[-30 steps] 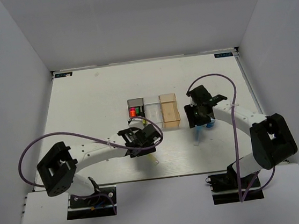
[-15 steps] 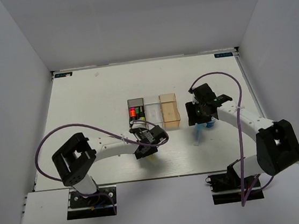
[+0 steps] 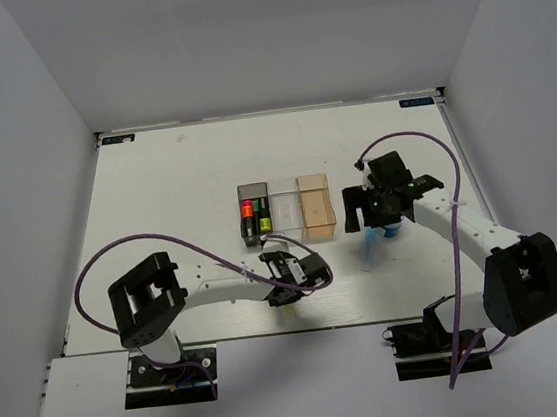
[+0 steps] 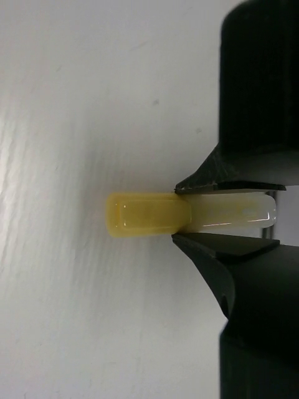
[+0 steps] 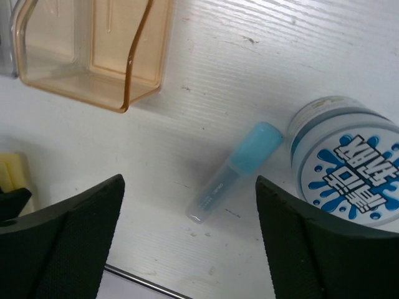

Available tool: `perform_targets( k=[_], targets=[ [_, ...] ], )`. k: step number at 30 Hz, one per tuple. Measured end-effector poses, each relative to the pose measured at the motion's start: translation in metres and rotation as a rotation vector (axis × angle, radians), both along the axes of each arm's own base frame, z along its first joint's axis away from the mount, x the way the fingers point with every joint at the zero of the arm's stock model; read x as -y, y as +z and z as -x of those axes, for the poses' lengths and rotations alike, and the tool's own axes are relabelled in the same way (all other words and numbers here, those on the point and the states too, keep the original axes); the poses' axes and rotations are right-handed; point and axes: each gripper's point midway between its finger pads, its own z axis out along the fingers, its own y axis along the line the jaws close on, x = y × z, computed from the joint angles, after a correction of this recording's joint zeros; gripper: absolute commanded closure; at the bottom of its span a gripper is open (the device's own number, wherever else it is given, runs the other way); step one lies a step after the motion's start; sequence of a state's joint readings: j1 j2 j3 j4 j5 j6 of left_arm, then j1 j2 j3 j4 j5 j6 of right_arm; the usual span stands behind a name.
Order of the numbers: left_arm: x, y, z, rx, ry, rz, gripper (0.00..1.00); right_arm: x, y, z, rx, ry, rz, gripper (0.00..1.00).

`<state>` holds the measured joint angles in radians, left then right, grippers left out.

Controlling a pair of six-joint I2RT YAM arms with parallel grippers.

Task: Sort the stationery into containers
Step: Pick up the pen from the center of the board, then place the pen in the storage box.

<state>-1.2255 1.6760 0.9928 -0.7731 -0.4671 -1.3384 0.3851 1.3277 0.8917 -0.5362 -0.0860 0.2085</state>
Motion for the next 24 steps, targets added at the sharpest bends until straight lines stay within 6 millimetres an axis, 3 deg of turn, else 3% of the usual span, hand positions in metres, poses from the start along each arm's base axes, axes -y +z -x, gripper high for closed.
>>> perform_targets(
  k=[2,5,6,9,10,13,15,16,18,21,24],
  targets=[
    [0.009,0.012,0.008,0.011,-0.051,-0.019,1.0,-0.002,0.001,0.002,0.001,0.036,-0.01,0.14],
    [0.038,0.052,0.005,0.066,-0.125,0.015,1.0,-0.005,0.004,0.006,0.011,0.11,-0.023,0.84],
    [0.048,0.066,0.0,0.09,-0.143,0.036,1.0,-0.007,0.007,0.008,0.018,0.135,-0.032,1.0],
    [0.064,0.103,-0.021,0.156,-0.175,0.086,1.0,-0.012,0.02,0.011,0.059,0.189,-0.069,1.0],
    [0.064,0.115,-0.035,0.176,-0.161,0.101,1.0,-0.013,0.024,0.011,0.078,0.207,-0.078,0.95],
    [0.053,0.134,-0.078,0.202,-0.128,0.098,1.0,-0.015,0.038,0.012,0.138,0.251,-0.099,0.16],
    [0.043,0.143,-0.109,0.213,-0.104,0.09,1.0,-0.015,0.043,0.014,0.171,0.285,-0.1,0.16],
    [0.04,0.147,-0.124,0.214,-0.095,0.087,1.0,-0.015,0.044,0.014,0.183,0.299,-0.102,0.24],
    [0.037,0.15,-0.154,0.213,-0.085,0.082,1.0,-0.015,0.045,0.015,0.196,0.32,-0.105,0.3],
    [0.038,0.141,-0.19,0.184,-0.083,0.075,1.0,-0.015,0.046,0.016,0.2,0.331,-0.113,0.32],
    [0.036,0.12,-0.214,0.134,-0.084,0.061,0.94,-0.015,0.046,0.015,0.204,0.335,-0.117,0.3]
  ],
)
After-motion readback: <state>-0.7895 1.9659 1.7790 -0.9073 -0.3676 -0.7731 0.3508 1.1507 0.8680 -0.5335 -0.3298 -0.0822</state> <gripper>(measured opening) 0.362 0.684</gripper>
